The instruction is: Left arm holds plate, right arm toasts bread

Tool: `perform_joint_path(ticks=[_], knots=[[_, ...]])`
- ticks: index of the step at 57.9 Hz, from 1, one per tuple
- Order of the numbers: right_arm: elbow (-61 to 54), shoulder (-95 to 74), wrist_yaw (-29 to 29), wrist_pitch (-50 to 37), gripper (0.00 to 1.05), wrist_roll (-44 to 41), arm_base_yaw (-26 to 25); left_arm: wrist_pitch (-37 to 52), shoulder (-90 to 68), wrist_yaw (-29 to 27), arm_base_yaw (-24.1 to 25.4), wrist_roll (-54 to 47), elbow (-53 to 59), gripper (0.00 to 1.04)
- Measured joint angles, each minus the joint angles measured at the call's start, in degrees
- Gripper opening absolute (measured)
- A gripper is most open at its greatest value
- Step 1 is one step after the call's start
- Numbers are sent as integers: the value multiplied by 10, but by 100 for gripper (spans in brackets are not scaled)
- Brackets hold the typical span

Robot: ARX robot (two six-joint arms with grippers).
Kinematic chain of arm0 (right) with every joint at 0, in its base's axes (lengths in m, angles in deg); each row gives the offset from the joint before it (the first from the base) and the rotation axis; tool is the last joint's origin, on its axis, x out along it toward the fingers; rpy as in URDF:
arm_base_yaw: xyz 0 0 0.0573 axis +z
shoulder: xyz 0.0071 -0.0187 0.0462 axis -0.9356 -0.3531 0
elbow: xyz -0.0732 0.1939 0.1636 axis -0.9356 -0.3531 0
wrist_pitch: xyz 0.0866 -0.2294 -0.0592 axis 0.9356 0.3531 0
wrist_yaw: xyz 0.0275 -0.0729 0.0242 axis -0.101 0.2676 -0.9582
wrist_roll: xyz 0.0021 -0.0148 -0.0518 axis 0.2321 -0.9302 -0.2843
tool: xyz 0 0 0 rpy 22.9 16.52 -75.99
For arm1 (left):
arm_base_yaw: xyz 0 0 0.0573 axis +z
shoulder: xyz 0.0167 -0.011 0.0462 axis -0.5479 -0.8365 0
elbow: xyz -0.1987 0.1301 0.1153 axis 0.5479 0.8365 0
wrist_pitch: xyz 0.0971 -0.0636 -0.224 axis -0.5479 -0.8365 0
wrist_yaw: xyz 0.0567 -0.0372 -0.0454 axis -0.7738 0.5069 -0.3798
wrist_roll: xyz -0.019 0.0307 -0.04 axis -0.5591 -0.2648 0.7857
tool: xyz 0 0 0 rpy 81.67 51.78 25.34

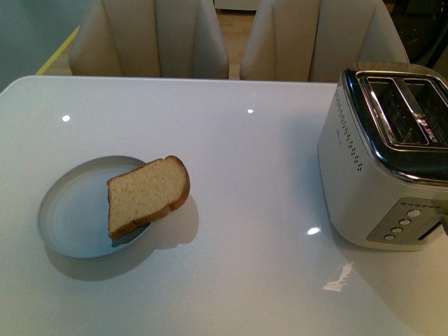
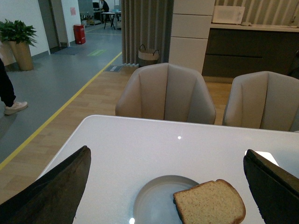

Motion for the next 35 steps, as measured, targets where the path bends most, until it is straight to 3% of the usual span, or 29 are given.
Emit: perform_joint_path(ticks=[31,35], knots=[[0,0,0,0,96,0,0,-2,-1,2,0,0,0,97],[0,0,0,0,96,0,0,-152,-88,82,30,35,-64,97]])
